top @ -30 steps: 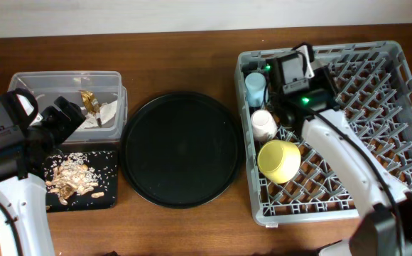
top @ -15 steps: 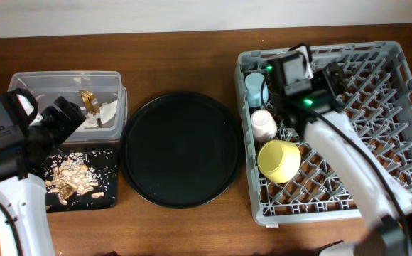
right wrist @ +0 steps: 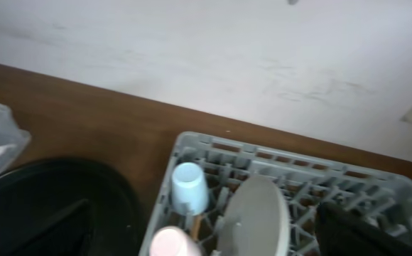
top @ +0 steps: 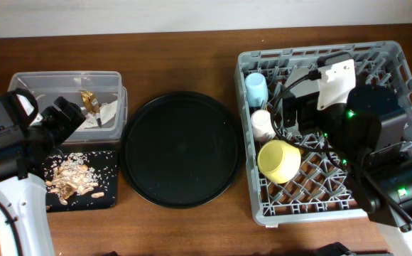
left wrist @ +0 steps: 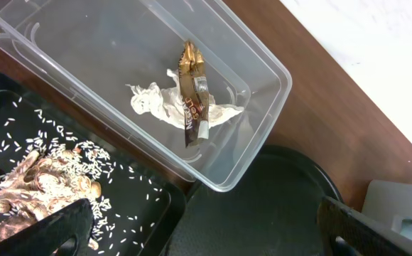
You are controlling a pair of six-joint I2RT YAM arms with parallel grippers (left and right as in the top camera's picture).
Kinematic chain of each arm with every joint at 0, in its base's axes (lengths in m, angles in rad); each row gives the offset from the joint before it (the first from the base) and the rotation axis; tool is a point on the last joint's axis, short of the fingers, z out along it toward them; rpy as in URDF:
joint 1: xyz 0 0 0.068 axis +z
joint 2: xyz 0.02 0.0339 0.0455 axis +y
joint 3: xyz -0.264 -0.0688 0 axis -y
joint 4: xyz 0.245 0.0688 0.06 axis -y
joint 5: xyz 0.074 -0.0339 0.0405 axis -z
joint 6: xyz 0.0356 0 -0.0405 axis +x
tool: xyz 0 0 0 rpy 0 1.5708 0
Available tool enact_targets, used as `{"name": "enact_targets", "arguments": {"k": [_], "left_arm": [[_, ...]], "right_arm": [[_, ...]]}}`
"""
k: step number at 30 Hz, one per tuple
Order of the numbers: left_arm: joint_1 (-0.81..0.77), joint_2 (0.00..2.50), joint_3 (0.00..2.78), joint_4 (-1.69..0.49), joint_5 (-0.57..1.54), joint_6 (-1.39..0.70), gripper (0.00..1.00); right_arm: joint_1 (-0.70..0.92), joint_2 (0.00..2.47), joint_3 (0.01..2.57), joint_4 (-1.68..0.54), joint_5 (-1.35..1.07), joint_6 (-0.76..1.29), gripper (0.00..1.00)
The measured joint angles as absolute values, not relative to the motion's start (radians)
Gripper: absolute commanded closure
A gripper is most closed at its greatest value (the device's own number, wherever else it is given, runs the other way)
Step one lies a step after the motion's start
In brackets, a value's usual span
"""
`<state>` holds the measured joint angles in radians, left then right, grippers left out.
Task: Sort waste into correct bins and load items into the dishwasher rack
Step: 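Lift the white plate and stand it upright in the rack, then release the plate and retract the right gripper toward the front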
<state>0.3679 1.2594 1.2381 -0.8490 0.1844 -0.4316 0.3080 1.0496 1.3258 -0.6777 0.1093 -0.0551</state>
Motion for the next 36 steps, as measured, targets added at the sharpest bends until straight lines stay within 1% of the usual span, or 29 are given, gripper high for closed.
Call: {"name": "enact_targets", "arguments": {"k": [12, 18, 23, 30, 36], "left_arm": [[0.368, 1.259, 1.238, -0.849, 0.184, -0.432, 0.01], [0.368, 1.259, 1.238, -0.849, 0.184, -0.432, 0.01], [0.368, 1.259, 1.238, -0.849, 0.184, -0.432, 0.01], [0.368, 1.259, 1.238, -0.849, 0.184, -0.432, 0.01], [0.368, 1.259, 1.238, -0.851, 0.184, -0.432, 0.01]], "right_arm": [[0.308, 1.149, 1.326, -0.687, 0.076, -0.052, 0.02], [0.308, 1.132, 1.326, -0.769, 0.084, -0.053, 0.02], [0.308, 1.023, 1.326, -0.794, 0.107, -0.053, 0.02], [0.308, 0.747, 1.326, -0.794, 0.127, -0.053, 0.02], [0.283, 0.6, 1.325, -0.794, 0.128, -0.053, 0.02]]}}
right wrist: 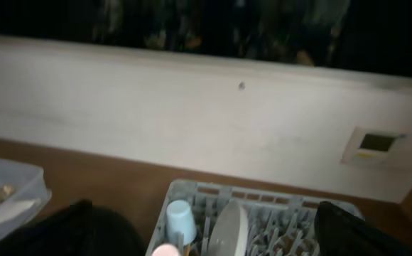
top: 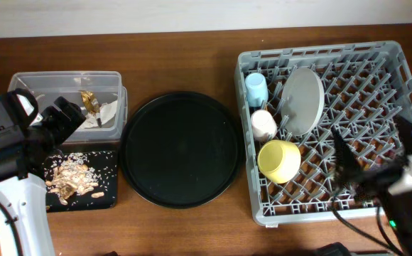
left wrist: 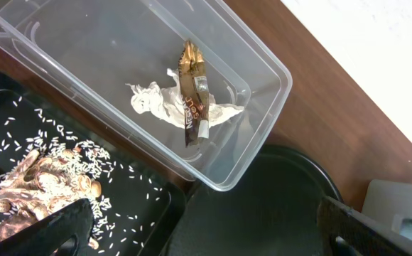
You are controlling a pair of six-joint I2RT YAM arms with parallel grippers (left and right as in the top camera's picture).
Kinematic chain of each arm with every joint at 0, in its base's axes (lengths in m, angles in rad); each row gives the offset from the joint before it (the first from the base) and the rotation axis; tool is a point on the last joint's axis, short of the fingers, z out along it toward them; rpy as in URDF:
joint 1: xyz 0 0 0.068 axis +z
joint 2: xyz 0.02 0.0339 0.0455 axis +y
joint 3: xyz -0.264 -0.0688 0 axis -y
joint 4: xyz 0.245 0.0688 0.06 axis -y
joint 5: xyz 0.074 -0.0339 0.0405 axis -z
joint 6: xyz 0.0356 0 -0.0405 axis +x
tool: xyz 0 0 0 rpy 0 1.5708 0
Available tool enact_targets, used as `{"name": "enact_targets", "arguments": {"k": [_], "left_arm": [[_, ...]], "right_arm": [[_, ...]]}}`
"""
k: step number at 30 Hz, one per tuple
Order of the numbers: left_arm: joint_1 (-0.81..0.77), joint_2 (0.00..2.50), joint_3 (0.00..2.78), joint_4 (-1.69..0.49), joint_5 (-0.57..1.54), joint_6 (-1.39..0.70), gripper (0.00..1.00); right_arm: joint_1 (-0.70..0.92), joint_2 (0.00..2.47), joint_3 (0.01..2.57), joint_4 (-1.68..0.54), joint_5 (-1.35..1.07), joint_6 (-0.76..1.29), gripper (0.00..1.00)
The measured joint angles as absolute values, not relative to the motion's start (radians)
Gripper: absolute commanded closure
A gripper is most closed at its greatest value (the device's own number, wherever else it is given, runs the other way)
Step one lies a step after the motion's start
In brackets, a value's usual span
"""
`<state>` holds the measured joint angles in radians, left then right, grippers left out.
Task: Sort waste into correct bins and load items into the dishwasher rack
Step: 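Release the plate and retract the right gripper toward the front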
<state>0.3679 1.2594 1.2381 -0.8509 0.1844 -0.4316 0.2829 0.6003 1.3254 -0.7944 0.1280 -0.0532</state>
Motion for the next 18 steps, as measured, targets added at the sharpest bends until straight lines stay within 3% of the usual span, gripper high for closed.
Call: {"name": "enact_targets", "arguments": {"k": [10, 18], "left_arm": [[0.368, 1.259, 1.238, -0.854, 0.184, -0.432, 0.01], [0.368, 1.259, 1.238, -0.854, 0.184, -0.432, 0.01]], "right_arm": [[0.171, 0.359, 1.09, -0.635, 0.099, -0.011, 0.02], [0.149, 0.161, 0.629, -0.197, 0.087, 0.114, 0.02]]}}
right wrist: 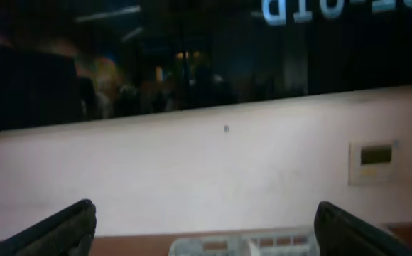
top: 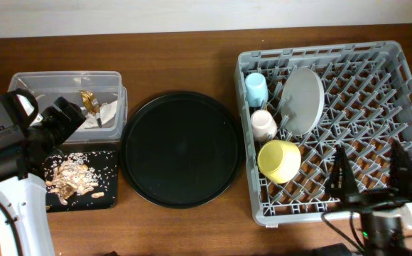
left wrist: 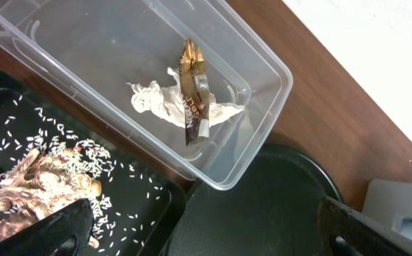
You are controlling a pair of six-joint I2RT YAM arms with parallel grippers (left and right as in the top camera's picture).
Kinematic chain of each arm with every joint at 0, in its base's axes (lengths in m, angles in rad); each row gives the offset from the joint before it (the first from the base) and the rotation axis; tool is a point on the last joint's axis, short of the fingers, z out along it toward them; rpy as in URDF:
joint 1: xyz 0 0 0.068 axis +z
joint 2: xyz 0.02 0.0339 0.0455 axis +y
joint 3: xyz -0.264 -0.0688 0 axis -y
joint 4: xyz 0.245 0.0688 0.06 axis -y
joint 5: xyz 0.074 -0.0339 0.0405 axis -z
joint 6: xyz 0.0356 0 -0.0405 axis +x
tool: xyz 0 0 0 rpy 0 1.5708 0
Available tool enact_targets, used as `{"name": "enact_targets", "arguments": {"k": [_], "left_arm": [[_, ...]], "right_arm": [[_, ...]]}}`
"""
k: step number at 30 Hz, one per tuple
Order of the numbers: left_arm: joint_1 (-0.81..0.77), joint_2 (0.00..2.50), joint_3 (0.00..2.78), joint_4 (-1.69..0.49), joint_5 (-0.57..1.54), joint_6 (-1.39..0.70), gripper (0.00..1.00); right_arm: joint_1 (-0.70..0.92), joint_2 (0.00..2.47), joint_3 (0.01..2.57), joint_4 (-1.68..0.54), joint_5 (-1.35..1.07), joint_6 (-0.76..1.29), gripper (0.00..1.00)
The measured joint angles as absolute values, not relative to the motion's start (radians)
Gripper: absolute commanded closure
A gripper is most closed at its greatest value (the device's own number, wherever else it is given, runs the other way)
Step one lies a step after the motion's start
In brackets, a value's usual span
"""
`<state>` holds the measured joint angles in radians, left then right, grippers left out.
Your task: Sort waste into correct bins and load items into the dishwasher rack
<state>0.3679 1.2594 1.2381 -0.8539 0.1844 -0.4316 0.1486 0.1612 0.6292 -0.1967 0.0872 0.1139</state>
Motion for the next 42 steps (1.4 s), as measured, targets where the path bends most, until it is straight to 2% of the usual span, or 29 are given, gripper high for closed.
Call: {"name": "enact_targets", "arguments": {"k": [6, 19, 22, 42], "left_arm": [[0.368, 1.259, 1.238, -0.853, 0.184, -0.432, 0.01], [0.368, 1.259, 1.238, -0.854, 0.184, -0.432, 0.01], [0.368, 1.259, 1.238, -0.853, 0.184, -0.432, 0.01], [0.368, 1.259, 1.238, -0.854, 0.184, -0.432, 0.01]], "right_arm": [[0.101, 0.032, 0.321, -0.026, 0.087, 0.262, 0.02], [0.078, 0.014, 0.036, 0.007, 0.049, 0.318, 0.01], [0.078, 0.014, 0.01, -0.071, 0.045, 0.318, 0.02], [0.078, 0.014, 0.01, -0.07, 0.039, 0.249, 0.02]]}}
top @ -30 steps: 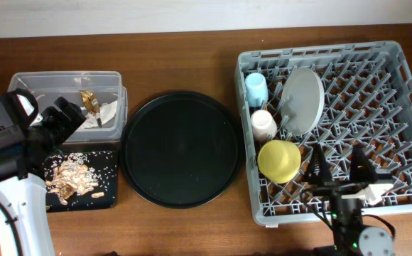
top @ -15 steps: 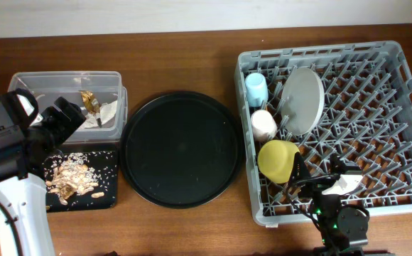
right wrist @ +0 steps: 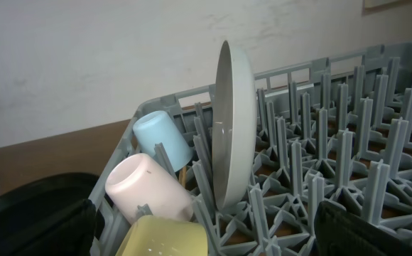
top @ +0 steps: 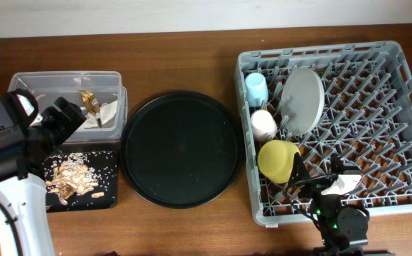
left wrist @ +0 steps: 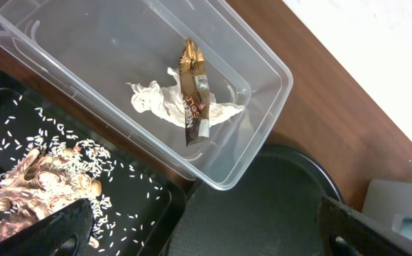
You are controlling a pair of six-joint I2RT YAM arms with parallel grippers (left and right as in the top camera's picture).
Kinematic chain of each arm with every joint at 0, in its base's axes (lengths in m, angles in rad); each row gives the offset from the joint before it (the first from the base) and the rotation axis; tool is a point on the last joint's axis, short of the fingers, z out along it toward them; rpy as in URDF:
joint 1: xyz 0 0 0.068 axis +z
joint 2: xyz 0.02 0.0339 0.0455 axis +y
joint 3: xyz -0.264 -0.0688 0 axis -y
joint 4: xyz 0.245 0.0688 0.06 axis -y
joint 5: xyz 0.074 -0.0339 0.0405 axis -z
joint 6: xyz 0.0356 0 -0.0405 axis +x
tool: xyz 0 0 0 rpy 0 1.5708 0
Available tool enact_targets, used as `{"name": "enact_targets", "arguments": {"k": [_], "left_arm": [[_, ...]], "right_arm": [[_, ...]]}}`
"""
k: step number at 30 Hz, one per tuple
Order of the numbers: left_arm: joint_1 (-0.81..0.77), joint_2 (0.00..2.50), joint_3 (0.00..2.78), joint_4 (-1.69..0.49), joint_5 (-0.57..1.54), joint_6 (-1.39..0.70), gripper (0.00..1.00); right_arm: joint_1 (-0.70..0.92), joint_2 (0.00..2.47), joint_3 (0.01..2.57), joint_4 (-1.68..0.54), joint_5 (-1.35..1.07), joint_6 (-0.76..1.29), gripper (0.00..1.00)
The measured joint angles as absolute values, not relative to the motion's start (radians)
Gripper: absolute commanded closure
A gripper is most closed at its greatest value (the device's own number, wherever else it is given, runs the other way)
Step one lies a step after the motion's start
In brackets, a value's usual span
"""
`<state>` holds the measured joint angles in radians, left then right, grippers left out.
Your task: Sort waste into correct bins and load items into the dishwasher rack
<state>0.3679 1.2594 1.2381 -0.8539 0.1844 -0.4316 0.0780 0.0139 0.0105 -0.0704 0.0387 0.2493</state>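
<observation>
The grey dishwasher rack [top: 405, 78] holds a blue cup [top: 256, 89], a pink cup [top: 264, 125], a yellow cup [top: 278, 160] and an upright grey plate [top: 302, 99]. My right gripper [right wrist: 206, 235] sits low at the rack's front edge, open and empty, facing the plate [right wrist: 234, 121] and cups. My left gripper [left wrist: 206, 235] hangs open and empty above the clear bin [left wrist: 263, 64], which holds a brown wrapper [left wrist: 194, 92] and a crumpled tissue [left wrist: 160, 103]. Food scraps [top: 71, 178] lie on the black square tray [top: 106, 199].
A round black tray [top: 180, 149] lies between the bins and the rack. My left arm [top: 7, 142] covers the table's left edge. My right arm [top: 337, 217] reaches in from the front edge below the rack.
My right gripper pointed up at the wall from the rack's front right; now it is further left, near the yellow cup, tilted down at the dishes. The left arm has not moved.
My right arm stood over the middle of the rack, open, with the plate before it. Then it was back at the rack's front right, the plate left standing in the rack. It then faced the wall, and now faces the dishes. The left gripper stayed open over the bins.
</observation>
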Motion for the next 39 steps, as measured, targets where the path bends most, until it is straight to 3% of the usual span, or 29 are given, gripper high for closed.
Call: {"name": "enact_targets", "arguments": {"k": [29, 39], "left_arm": [[0.353, 1.234, 1.238, -0.854, 0.183, -0.432, 0.0], [0.049, 0.872, 1.238, -0.852, 0.153, -0.426, 0.01]], "right_arm": [[0.078, 0.014, 0.01, -0.07, 0.039, 0.239, 0.01], [0.078, 0.014, 0.01, -0.07, 0.036, 0.239, 0.02]]}}
